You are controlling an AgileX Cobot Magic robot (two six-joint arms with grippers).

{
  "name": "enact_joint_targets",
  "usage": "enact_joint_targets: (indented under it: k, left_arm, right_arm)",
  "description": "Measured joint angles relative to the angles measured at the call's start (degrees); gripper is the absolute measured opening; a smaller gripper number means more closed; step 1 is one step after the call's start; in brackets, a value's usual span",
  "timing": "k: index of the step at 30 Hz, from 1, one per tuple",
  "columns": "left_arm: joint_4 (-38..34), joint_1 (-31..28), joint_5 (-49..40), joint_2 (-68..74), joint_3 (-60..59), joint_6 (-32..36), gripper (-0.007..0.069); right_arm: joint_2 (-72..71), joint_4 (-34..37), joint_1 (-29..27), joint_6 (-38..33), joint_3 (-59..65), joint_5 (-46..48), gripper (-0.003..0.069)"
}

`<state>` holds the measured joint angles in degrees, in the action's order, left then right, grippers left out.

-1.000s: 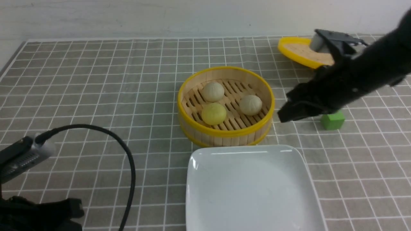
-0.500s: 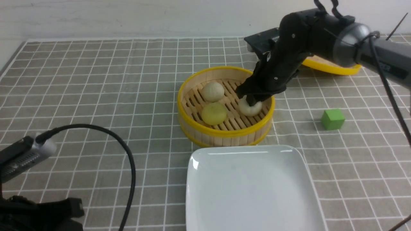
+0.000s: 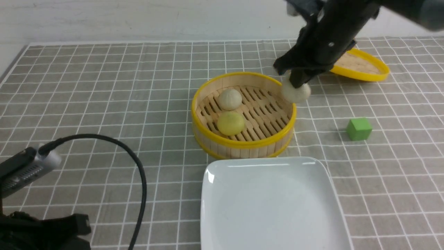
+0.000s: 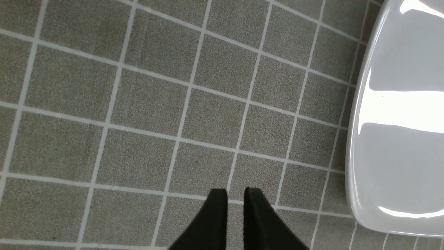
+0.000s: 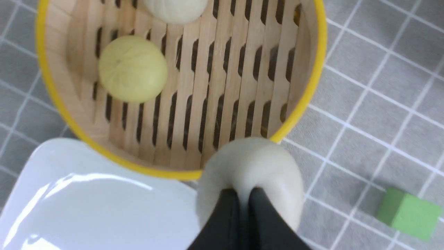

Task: Put the steamed buns into the plate on the grey tablecloth.
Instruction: 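Move the steamed bun from the bamboo steamer onto the white plate with the right gripper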

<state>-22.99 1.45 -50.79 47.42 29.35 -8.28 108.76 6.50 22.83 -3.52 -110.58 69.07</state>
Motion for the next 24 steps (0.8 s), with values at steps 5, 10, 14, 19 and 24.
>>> enact_joint_targets:
  k: [5, 10, 14, 19, 24]
  left_arm:
    - [0.15, 0.0, 0.62, 0.0, 0.0, 0.04, 0.0108]
    - [0.15, 0.0, 1.04, 0.05, 0.0, 0.04, 0.0108]
    - [0.31, 0.0, 1.65, 0.05, 0.0, 0.04, 0.0122]
    - [0.31, 0.0, 2.82, 0.05, 0.0, -0.37, 0.0133]
    - [0.31, 0.0, 2.76, 0.05, 0.0, -0.42, 0.0142]
  right_arm:
    - [-8.58, 3.64, 0.57, 2.37, 7.56, 1.53, 0.0015]
    - [-11.94, 7.81, 4.04, 2.53, 24.88, 1.48, 0.0016]
    - [-10.51, 7.84, 8.87, 2.58, 40.46, -12.02, 0.0054]
    - [-6.83, 6.05, 10.03, 3.83, 44.82, -23.87, 0.0209]
    - [-6.52, 5.55, 10.03, 4.4, 44.28, -22.3, 0.0409]
